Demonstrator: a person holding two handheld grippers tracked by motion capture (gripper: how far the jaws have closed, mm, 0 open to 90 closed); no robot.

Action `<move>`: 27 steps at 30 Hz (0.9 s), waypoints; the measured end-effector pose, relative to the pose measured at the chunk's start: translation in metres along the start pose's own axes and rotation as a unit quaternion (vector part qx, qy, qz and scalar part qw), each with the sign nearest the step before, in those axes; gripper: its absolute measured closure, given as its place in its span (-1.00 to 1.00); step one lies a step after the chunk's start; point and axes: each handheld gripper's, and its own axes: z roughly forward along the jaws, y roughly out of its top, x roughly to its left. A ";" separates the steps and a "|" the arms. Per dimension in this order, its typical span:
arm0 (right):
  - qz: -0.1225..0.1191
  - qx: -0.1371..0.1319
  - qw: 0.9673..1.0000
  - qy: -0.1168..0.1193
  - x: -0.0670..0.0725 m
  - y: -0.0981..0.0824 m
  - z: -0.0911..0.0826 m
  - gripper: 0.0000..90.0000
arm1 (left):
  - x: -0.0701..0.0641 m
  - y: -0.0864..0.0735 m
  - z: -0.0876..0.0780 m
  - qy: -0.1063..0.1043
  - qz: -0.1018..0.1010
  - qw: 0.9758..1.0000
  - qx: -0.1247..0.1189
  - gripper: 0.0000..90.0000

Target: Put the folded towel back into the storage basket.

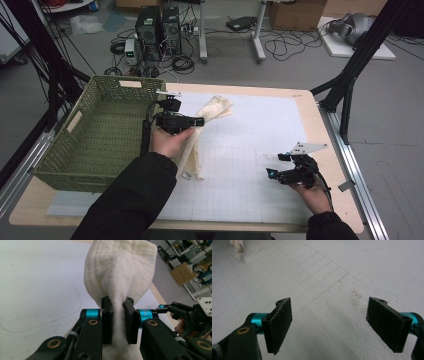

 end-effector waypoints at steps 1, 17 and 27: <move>-0.001 0.000 1.000 -0.001 0.000 0.000 0.000 -0.55 | -0.001 0.001 -0.002 0.002 0.000 1.000 0.000 0.77; -0.004 0.006 1.000 0.004 0.000 0.004 0.008 -0.55 | 0.023 0.028 -0.070 0.029 -0.051 0.996 -0.062 0.77; -0.010 0.013 1.000 0.008 0.001 0.006 0.015 -0.55 | 0.057 0.038 -0.100 0.047 -0.106 0.988 -0.099 0.77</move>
